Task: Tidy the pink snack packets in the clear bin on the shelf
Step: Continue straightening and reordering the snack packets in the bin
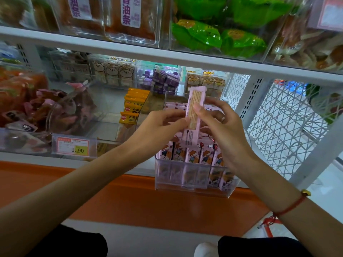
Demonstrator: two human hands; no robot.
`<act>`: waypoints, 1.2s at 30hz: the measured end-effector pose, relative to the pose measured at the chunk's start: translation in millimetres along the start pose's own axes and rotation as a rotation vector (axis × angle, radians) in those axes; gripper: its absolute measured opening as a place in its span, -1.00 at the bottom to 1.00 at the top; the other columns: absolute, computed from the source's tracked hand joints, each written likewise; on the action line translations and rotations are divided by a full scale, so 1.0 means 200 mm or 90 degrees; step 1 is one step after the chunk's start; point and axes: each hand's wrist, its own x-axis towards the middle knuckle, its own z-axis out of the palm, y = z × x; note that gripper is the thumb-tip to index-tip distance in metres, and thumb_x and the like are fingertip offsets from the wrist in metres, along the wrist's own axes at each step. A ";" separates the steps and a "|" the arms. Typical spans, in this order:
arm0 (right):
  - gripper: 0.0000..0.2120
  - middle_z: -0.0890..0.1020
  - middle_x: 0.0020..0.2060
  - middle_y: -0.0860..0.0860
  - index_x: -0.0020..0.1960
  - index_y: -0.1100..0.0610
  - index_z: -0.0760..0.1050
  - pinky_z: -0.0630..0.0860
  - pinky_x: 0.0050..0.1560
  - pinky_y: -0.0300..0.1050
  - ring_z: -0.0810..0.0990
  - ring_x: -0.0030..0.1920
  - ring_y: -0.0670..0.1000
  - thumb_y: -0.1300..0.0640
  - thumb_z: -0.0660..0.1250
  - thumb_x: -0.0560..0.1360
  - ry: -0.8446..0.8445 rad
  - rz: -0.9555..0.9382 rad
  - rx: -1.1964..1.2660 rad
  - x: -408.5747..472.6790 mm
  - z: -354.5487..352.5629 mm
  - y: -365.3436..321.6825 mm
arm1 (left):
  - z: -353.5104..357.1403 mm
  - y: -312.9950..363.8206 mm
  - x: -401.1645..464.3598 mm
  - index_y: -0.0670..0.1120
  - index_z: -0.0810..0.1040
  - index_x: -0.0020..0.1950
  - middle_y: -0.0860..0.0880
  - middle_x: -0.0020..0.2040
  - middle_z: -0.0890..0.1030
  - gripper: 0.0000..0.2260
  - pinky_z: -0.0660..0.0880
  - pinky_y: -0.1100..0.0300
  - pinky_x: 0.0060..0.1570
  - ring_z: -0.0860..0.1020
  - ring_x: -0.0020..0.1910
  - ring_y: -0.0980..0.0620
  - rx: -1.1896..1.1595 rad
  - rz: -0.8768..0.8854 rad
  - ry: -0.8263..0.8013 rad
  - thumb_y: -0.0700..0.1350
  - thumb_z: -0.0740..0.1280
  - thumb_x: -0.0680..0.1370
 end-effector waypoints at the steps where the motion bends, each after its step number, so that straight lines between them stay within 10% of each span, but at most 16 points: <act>1: -0.54 0.68 -0.03 0.00 0.30 -0.05 0.43 0.57 -0.12 -0.24 0.66 -0.01 -0.07 -0.03 0.41 0.43 -0.009 -0.018 -0.001 0.00 0.00 0.00 | 0.00 0.00 0.00 0.02 0.50 0.25 0.17 -0.06 0.65 -0.71 0.57 0.37 -0.11 0.60 -0.04 0.29 0.042 0.025 0.019 -0.01 0.29 0.54; 8: -0.59 0.66 0.03 -0.05 0.21 0.03 0.44 0.57 0.02 -0.14 0.63 0.09 -0.03 0.29 0.42 0.42 -0.111 -0.144 0.029 -0.01 -0.03 -0.03 | -0.05 0.00 0.00 0.00 0.40 0.39 0.18 0.15 0.56 -0.48 0.52 0.16 0.16 0.52 0.14 0.25 0.231 0.183 0.091 0.13 0.31 0.47; 16: -0.58 0.62 0.10 0.05 0.10 0.06 0.42 0.51 0.19 0.18 0.60 0.15 0.05 0.17 0.47 0.30 -0.127 -0.178 -0.013 -0.03 -0.04 -0.04 | -0.05 -0.03 0.01 -0.02 0.46 0.31 0.09 0.22 0.56 -0.64 0.48 0.09 0.25 0.51 0.23 0.16 0.232 0.214 0.084 -0.09 0.36 0.52; 20: -0.36 0.53 0.22 -0.02 0.34 0.00 0.31 0.44 0.30 0.05 0.49 0.27 -0.04 0.22 0.50 0.35 -0.127 -0.167 -0.091 -0.03 -0.03 -0.01 | -0.03 -0.02 0.01 0.01 0.46 0.20 0.15 0.10 0.60 -0.75 0.53 0.34 0.04 0.58 0.09 0.23 0.058 0.142 0.123 -0.10 0.33 0.53; 24: -0.53 0.52 0.13 -0.06 0.15 -0.04 0.36 0.55 0.13 -0.19 0.51 0.20 -0.09 0.19 0.50 0.37 -0.110 -0.197 -0.118 -0.04 0.00 0.01 | 0.01 -0.01 0.01 -0.07 0.46 0.19 -0.01 0.09 0.62 -0.74 0.59 0.25 -0.08 0.65 0.01 0.09 -0.075 0.077 0.146 -0.02 0.30 0.53; 30: -0.75 0.62 -0.01 -0.06 0.15 0.06 0.48 0.57 -0.16 -0.31 0.65 -0.05 -0.12 0.18 0.37 0.48 -0.066 -0.136 -0.064 -0.02 -0.01 0.00 | -0.04 0.01 0.00 0.03 0.18 0.46 0.16 0.27 0.48 -0.28 0.54 0.10 0.14 0.58 0.16 0.14 -0.119 0.030 0.170 0.10 0.41 0.38; 36: -0.66 0.61 0.07 0.11 0.23 0.15 0.53 0.57 0.10 0.05 0.62 0.02 0.06 0.11 0.34 0.48 -0.097 0.036 0.040 0.01 -0.04 0.00 | -0.08 0.03 0.01 -0.03 0.47 0.25 0.10 0.04 0.63 -0.67 0.55 0.37 -0.13 0.64 -0.02 0.19 -0.048 0.062 0.145 -0.15 0.37 0.50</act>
